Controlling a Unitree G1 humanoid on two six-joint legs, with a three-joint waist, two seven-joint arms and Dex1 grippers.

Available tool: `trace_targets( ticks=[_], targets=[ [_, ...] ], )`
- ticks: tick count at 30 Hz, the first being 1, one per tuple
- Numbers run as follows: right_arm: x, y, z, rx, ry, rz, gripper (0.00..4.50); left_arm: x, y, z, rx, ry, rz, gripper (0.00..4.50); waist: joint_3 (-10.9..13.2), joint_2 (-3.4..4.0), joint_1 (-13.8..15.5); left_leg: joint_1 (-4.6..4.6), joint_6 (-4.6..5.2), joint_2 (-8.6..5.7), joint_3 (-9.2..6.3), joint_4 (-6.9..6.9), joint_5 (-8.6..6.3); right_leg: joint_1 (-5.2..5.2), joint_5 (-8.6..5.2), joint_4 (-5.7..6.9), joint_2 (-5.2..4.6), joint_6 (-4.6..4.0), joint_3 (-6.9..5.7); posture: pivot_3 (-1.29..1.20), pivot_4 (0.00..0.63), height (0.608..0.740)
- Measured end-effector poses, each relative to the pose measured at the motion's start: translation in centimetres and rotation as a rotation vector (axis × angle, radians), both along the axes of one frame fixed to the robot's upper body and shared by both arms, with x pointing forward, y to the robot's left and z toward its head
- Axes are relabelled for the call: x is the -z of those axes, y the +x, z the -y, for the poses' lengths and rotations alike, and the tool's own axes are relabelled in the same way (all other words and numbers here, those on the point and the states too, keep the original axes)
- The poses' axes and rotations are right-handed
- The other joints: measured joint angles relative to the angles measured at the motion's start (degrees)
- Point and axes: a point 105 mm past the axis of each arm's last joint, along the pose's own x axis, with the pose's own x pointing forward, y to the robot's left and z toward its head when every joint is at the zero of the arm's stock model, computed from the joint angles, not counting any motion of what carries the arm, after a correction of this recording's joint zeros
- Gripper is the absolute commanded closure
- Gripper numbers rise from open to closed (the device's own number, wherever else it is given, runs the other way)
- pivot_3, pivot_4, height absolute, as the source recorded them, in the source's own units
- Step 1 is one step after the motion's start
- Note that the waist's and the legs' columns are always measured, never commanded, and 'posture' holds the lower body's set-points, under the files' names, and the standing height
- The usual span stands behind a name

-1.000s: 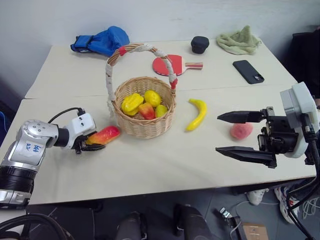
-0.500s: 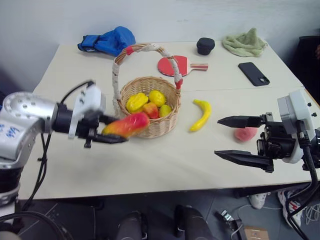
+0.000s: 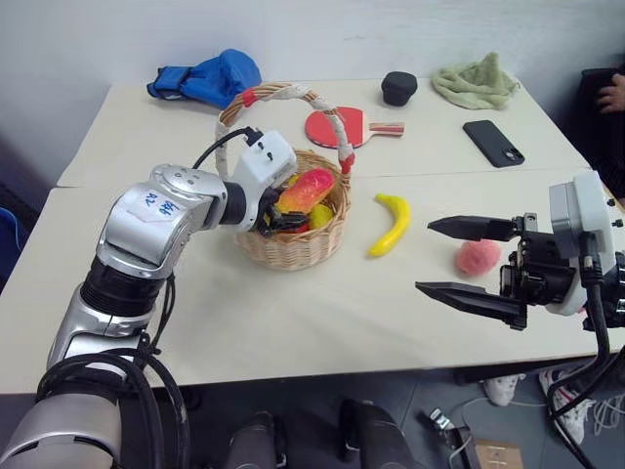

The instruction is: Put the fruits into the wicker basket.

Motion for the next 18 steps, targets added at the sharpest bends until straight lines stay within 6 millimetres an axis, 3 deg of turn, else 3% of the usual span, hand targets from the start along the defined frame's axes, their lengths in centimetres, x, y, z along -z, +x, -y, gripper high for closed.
trace_targets(
  ticks=[2,7,10,12,16,18],
  targets=[
    [0.0,0.2,0.1,0.017,-0.001,0.006,0.00,-0.3,0.3,-0.7,-0.021,-0.005,0.009,0.01,0.0,0.00,0.0,0.00,0.02,0.00,-0.02,0.00,0.02,0.00,0.00,0.02,-0.05,0.00,0.00,0.00,0.150,0.740],
    [-0.9,1.9,0.1,0.122,0.057,0.051,0.00,-3.0,0.0,-2.1,-0.023,-0.181,0.023,0.01,0.0,0.00,0.0,-0.03,0.04,0.00,-0.02,-0.01,0.01,-0.01,0.00,0.03,-0.11,0.00,-0.02,0.00,0.150,0.740],
    [-1.3,3.5,0.8,0.251,0.107,0.047,0.00,-5.9,-3.1,-1.8,0.186,-0.399,0.022,0.01,0.0,0.00,-0.1,-0.06,0.02,0.01,-0.02,-0.01,0.00,-0.03,0.00,0.05,-0.15,0.00,-0.03,0.00,0.150,0.740],
    [-0.5,4.7,0.9,0.346,0.104,0.010,0.00,-7.1,-6.1,-3.1,0.345,-0.471,0.026,0.01,0.0,0.00,-0.7,-0.01,-0.04,0.08,0.03,-0.02,-0.01,-0.04,-0.02,0.08,-0.11,-0.04,-0.03,0.00,0.150,0.740],
    [1.0,7.9,1.7,0.557,0.119,-0.082,0.00,-5.7,-10.5,-5.5,0.517,-0.391,-0.057,0.01,0.0,0.00,-1.5,0.04,-0.15,0.01,0.01,-0.01,0.07,-0.05,-0.05,0.17,-0.10,-0.09,-0.01,0.00,0.150,0.740],
    [1.8,9.0,1.8,0.621,0.111,-0.120,0.00,-5.1,-11.3,-5.7,0.565,-0.348,-0.073,0.01,0.0,0.00,-1.4,0.02,-0.15,0.01,-0.04,-0.02,0.07,-0.04,-0.05,0.15,-0.10,-0.10,-0.01,0.00,0.150,0.740]
  ],
)
